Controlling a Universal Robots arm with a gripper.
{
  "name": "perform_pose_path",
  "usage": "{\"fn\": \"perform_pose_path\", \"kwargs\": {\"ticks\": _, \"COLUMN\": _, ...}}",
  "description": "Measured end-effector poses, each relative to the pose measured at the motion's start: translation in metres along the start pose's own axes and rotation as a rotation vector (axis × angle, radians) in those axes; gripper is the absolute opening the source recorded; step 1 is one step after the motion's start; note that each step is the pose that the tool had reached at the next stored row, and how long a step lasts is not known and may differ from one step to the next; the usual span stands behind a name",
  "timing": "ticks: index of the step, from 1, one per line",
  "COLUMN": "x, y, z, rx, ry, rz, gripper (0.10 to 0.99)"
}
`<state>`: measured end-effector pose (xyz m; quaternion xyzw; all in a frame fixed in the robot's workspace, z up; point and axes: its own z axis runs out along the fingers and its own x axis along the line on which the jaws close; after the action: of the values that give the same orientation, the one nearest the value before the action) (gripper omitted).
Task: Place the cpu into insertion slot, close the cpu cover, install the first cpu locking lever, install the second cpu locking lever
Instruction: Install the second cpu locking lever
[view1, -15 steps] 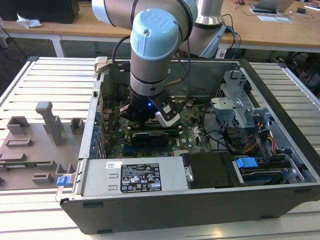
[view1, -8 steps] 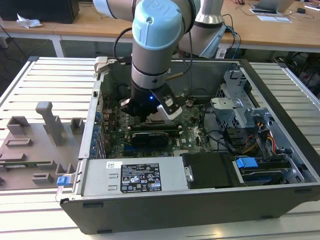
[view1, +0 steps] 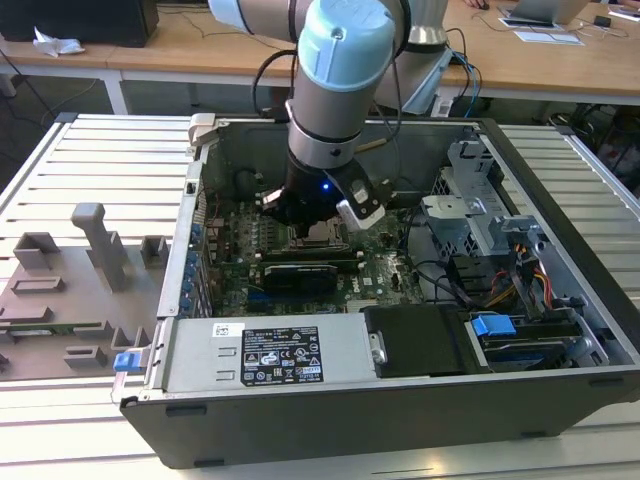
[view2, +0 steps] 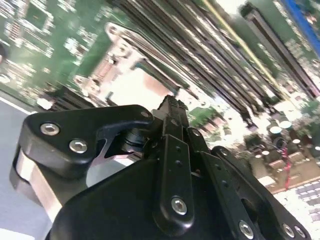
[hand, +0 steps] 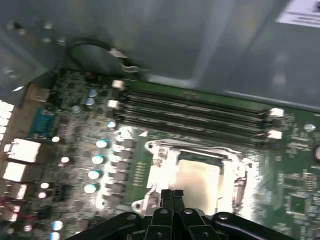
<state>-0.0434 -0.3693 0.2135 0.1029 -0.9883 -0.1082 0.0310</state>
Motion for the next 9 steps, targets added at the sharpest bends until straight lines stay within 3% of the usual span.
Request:
{"fn": "perform_pose_path", "kwargs": {"ticks": 3, "x": -0.0156, "y": -0.0001, "z": 0.0007, "rx": 0.010, "ry": 0.0115, "rz": 0.003, "gripper": 0.106}}
{"fn": "perform_pose_path", "kwargs": {"ticks": 5, "x": -0.0188, "y": -0.0006, "z": 0.0006, "rx": 0.027, "ry": 0.0182, "rz": 0.005, "gripper": 0.106}}
{"fn": "perform_pose_path", "kwargs": {"ticks": 6, "x": -0.0194, "y": -0.0006, "z": 0.0005, "rx": 0.048, "ry": 0.0234, "rz": 0.008, "gripper": 0.106}}
{"fn": "perform_pose_path", "kwargs": {"ticks": 7, "x": -0.0206, "y": -0.0007, "z": 0.0004, "rx": 0.089, "ry": 0.0324, "rz": 0.011, "gripper": 0.106}}
{"fn": "perform_pose_path", "kwargs": {"ticks": 9, "x": -0.0234, "y": -0.0008, "z": 0.0003, "rx": 0.103, "ry": 0.0371, "rz": 0.013, "gripper": 0.106}}
